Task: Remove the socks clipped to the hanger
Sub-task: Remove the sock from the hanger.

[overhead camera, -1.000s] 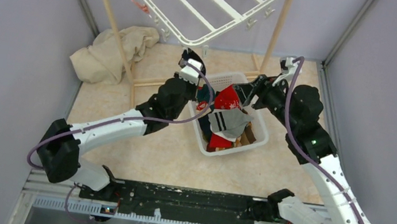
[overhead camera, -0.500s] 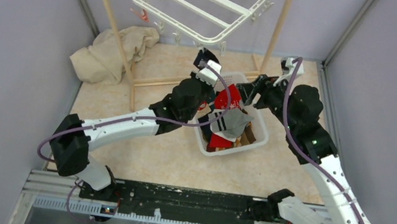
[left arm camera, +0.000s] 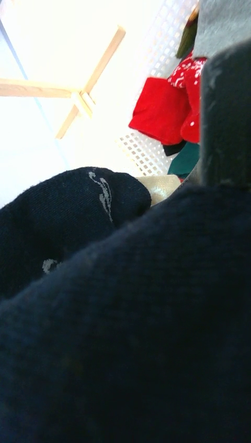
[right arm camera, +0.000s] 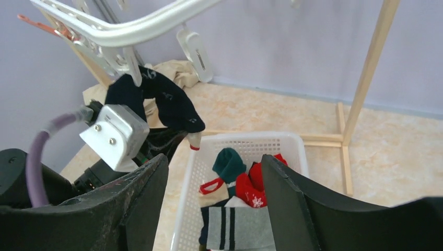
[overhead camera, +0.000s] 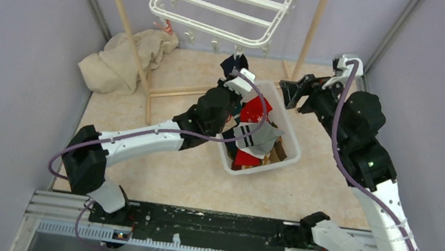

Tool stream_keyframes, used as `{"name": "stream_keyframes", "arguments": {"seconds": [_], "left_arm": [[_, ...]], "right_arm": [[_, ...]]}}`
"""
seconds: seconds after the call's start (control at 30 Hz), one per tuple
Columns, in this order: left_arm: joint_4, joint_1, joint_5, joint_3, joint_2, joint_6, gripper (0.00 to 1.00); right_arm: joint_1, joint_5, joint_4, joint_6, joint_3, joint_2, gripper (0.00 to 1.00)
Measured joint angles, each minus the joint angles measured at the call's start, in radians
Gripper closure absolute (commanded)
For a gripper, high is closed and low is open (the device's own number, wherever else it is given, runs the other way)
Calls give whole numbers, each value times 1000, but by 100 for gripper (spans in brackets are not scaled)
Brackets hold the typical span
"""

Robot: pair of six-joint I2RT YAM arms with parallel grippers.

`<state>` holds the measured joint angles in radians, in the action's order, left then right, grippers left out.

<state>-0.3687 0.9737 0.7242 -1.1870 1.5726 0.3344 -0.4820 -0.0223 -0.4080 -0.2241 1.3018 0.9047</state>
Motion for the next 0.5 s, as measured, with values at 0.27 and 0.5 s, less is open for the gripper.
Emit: {"name": "stream_keyframes", "arguments": {"seconds": [0.27,0.5], "left_arm": [[-55,0,26,-4,21,106,93],[-70,2,34,-12,46,139,93]], "right_arm": [[0,47,0,39,144,72,32],[0,128,23,21,198,179,32]]}}
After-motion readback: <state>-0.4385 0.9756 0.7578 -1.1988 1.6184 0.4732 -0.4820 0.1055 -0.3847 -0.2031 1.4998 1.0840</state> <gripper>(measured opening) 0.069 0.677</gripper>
